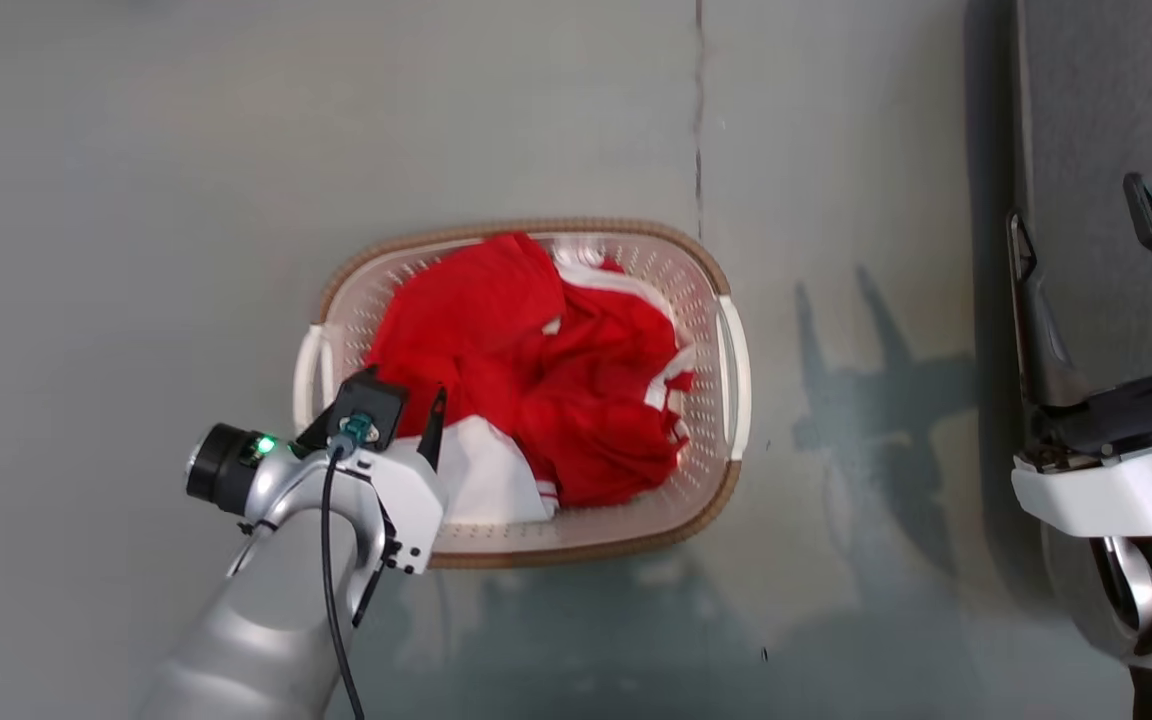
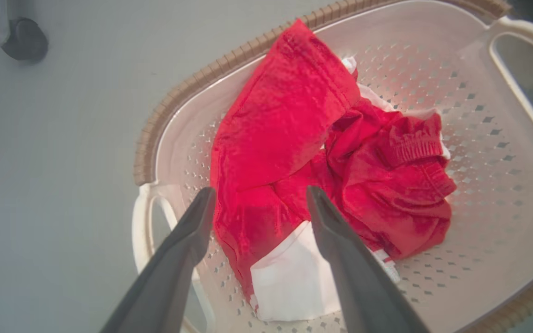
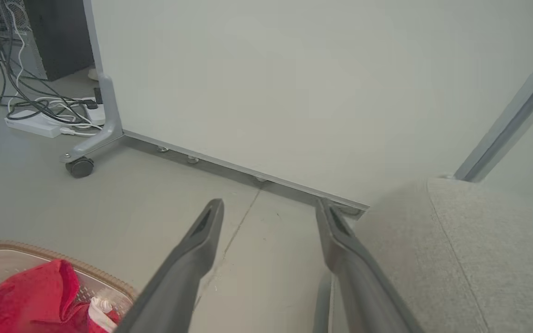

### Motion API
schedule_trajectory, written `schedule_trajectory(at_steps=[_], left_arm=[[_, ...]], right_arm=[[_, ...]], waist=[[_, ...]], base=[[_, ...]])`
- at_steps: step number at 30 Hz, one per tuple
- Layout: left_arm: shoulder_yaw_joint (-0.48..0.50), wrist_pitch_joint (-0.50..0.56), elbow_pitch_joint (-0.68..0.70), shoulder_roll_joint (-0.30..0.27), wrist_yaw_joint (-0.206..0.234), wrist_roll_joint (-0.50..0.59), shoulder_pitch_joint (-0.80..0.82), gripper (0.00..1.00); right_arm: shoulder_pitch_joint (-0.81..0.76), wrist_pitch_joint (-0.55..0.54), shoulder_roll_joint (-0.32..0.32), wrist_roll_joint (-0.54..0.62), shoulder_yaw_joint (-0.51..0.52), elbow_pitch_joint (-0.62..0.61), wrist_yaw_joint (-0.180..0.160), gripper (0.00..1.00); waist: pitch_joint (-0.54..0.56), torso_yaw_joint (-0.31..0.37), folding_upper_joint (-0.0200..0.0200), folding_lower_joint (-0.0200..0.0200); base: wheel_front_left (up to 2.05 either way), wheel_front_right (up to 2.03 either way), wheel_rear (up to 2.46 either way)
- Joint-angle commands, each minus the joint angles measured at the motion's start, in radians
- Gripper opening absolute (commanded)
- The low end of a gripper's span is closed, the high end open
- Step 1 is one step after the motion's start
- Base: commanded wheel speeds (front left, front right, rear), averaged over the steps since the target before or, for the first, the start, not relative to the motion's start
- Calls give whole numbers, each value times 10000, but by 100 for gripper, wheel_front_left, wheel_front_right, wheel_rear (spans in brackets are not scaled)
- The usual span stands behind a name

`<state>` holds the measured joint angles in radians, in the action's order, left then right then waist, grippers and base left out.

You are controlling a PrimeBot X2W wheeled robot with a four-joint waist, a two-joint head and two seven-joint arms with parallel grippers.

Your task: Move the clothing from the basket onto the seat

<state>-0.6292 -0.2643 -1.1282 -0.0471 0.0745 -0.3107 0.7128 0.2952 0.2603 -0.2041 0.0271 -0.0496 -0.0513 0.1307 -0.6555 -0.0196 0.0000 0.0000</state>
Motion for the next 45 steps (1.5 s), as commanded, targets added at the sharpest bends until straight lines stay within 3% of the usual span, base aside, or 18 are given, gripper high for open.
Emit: schedule_trajectory(at_steps=[1, 12, 23, 34, 45], left_arm=[[-21, -4, -96, -60, -24, -55, 156, 100], [-555, 129, -1377, -127, 174, -248, 1658, 100], [-778, 1252, -1623, -1105, 504, -93, 2409, 100], [-1222, 2367, -1628, -1550, 841, 209, 2745, 100], [-1505, 3503, -1652, -1623, 590, 171, 2898, 100]], right_arm=[[135, 45, -99, 41, -10, -58, 1, 100], [614, 45, 229, -121, -164, -103, 1, 100], [968, 45, 665, -164, -576, -233, 1, 100], [960, 45, 922, -243, -801, -138, 1, 100], [974, 45, 973, -324, -968, -169, 1, 100]], waist=[[-723, 346, 0, 0], [-2318, 1232, 0, 0], [-3442, 2096, 0, 0], [-3818, 2473, 0, 0], [-4048, 2710, 0, 0]], base=[[0, 0, 0], [0, 0, 0], [0, 0, 0], [0, 0, 0], [0, 0, 0]])
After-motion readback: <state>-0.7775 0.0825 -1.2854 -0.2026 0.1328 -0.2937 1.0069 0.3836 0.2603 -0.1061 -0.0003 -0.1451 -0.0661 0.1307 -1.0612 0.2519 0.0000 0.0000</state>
